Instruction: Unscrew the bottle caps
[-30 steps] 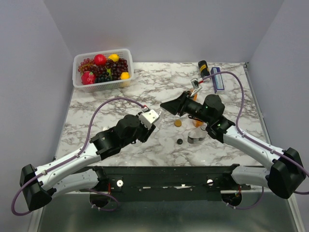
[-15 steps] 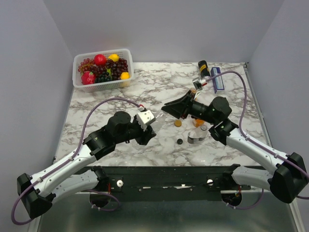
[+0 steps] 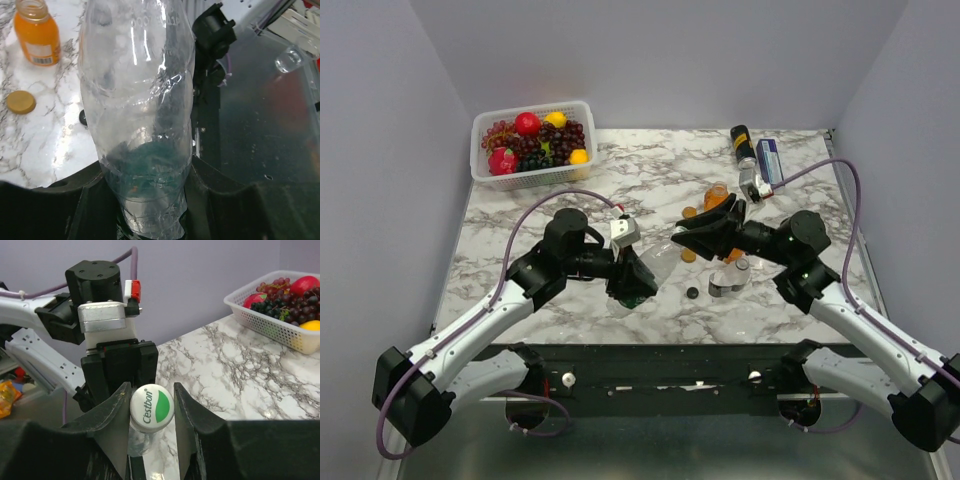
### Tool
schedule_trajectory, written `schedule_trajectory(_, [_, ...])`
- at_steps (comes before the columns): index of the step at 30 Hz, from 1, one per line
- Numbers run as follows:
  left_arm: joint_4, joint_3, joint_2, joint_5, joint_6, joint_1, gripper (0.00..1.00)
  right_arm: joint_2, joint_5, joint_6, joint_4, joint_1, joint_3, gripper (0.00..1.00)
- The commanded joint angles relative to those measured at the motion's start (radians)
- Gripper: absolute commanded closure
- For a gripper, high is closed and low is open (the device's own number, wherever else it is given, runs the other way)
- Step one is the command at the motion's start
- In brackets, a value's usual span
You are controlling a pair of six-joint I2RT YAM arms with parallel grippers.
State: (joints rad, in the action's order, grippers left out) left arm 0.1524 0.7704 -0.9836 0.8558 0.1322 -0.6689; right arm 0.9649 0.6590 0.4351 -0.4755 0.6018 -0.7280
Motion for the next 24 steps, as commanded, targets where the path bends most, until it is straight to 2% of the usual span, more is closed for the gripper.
schedule_trajectory(1, [-0.071, 0.004, -0.026, 0.204, 0.053, 0.003, 0.64, -0.067, -0.008, -0.119, 0.119, 0.006, -0.028, 0.78])
schedule_trajectory(9, [-0.096, 0.001, -0.052, 0.273, 0.075, 0.003, 0.64, -0.192, -0.133, -0.243, 0.291, -0.008, -0.062, 0.78])
schedule_trajectory(14, [-0.021, 0.021, -0.061, 0.207, 0.043, 0.003, 0.64, -0.193, -0.203, -0.216, 0.313, -0.008, -0.082, 0.78])
schedule_trajectory(15, [0.010, 0.029, -0.058, 0.165, 0.008, 0.003, 0.64, -0.193, -0.228, -0.210, 0.322, -0.008, -0.083, 0.78])
schedule_trajectory(16, [0.041, 0.036, -0.047, -0.004, -0.012, 0.005, 0.65, -0.192, -0.302, -0.208, 0.337, -0.008, -0.090, 0.78])
schedule_trajectory(18, [0.087, 0.043, -0.027, -0.194, -0.017, 0.011, 0.65, -0.173, -0.398, -0.211, 0.411, -0.008, -0.119, 0.78])
schedule_trajectory(19, [0.096, 0.041, -0.008, -0.366, -0.013, 0.020, 0.65, -0.161, -0.485, -0.213, 0.434, -0.008, -0.131, 0.78])
schedule_trajectory(23, [0.111, 0.029, 0.059, -0.654, 0.004, 0.038, 0.65, -0.072, -0.640, -0.245, 0.563, -0.008, -0.204, 0.78])
schedule_trajectory(24, [0.108, 0.023, 0.074, -0.684, 0.006, 0.038, 0.64, -0.019, -0.653, -0.249, 0.599, -0.008, -0.235, 0.78])
